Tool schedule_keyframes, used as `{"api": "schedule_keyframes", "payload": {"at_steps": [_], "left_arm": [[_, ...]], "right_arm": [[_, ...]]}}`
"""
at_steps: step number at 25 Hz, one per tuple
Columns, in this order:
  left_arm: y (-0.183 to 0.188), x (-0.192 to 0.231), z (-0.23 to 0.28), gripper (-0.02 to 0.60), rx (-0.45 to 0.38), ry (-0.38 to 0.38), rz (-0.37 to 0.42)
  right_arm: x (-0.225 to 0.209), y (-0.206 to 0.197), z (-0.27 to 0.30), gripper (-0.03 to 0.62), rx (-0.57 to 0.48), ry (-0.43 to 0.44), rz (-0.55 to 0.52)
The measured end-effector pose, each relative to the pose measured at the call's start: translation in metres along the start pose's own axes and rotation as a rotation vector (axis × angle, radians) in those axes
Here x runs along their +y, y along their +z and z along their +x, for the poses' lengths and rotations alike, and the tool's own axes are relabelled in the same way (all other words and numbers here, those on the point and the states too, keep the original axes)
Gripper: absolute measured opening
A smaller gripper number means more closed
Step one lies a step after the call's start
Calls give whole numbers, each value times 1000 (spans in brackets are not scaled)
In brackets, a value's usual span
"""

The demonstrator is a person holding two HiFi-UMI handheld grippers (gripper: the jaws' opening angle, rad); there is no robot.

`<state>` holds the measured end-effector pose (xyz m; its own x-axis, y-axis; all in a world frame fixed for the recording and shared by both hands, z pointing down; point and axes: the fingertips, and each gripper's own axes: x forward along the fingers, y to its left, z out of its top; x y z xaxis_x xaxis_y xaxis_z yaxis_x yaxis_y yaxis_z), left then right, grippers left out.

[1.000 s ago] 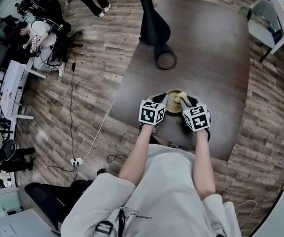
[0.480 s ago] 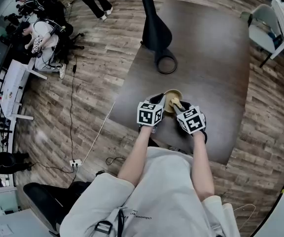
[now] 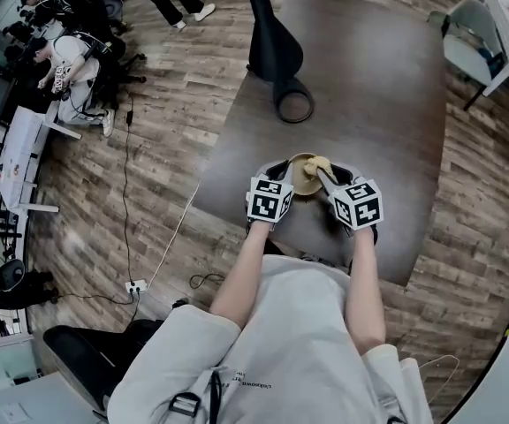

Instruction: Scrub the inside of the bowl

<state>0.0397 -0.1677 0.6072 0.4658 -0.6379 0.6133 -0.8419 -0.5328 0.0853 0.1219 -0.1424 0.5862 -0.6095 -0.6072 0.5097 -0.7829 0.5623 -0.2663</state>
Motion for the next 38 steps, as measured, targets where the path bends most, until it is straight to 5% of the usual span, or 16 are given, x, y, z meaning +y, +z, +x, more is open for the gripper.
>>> {"api": "schedule_keyframes", "payload": {"at_steps": [2, 6, 10, 30, 35, 38], "left_arm": [[-7, 0, 3, 11, 37, 32, 115], [-21, -27, 13, 11, 116, 69, 494], [-16, -58, 18, 11, 86, 48, 694], [-2, -93, 3, 12, -94, -20, 892], [4, -82, -2, 13, -121, -3, 847], [14, -68, -6, 12, -156, 15, 742]], "right_arm": [[-9, 7, -10, 107, -38, -1, 39], [-22, 19, -25, 106, -102, -4, 117], [-21, 22, -23, 107, -118, -19, 124], [-21, -3, -4, 106, -33, -10, 161], [-33, -6, -9, 106, -35, -35, 186], [-42, -10, -13, 106, -33, -56, 196]]}}
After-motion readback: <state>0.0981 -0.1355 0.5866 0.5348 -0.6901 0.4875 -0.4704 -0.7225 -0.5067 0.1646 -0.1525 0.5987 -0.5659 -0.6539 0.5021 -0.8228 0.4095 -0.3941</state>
